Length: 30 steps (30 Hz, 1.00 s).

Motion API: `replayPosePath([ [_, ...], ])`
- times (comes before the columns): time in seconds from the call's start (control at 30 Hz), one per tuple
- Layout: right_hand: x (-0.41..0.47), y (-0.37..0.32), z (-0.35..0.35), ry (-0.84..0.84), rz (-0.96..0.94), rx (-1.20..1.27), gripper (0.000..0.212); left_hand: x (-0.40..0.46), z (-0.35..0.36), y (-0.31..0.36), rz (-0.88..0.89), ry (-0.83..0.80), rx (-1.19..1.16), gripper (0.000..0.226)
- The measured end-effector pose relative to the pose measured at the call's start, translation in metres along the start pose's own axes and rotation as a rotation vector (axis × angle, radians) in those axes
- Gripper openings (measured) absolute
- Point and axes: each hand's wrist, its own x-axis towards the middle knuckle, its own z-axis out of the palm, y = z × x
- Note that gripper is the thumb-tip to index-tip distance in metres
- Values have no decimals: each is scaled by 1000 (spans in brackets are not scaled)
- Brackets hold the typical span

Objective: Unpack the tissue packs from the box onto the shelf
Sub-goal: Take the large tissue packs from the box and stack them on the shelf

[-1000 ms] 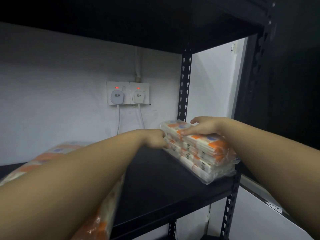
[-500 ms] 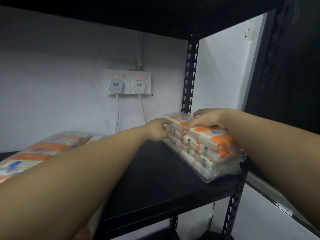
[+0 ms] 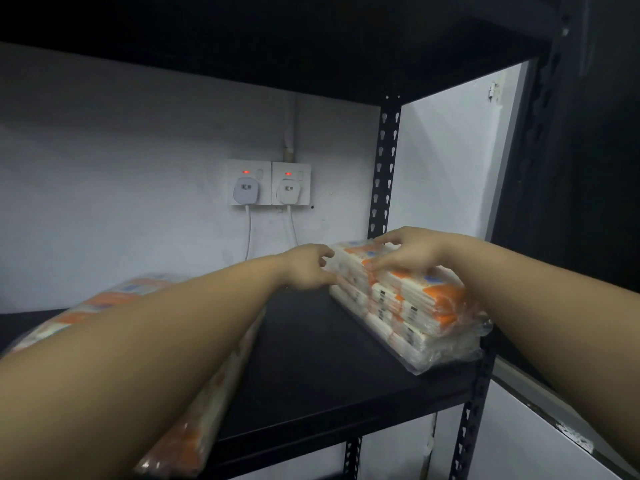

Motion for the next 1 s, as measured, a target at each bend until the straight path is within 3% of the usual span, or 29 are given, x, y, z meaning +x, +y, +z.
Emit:
replayPosePath([
  [0.1,-18,-19,1,57,-96,-104,97,-30,-18,-14,18,19,59,72],
  [0.33,-76,-85,50,106,-294,-90,89,-124,-61,-66,-25,135,288,46],
  [0.57,-136,-163,132,90,-439,219,63,-206,-79,-111,-185,94,252,32],
  [0.67,-155,-186,159,55,-458,280,80,-229,-73,-121,-156,91,267,37],
  [0.8,-166,-191,175,-3,-467,222,96,-242,-57,-117,-68,146,243,36],
  [0.9,-167,-170,163,-23,-430,180,90,-240,-46,-108,-31,169,130,36],
  [1.0,-163,-136,148,-89,-355,307,83,-230,-36,-96,-12,166,66,38],
])
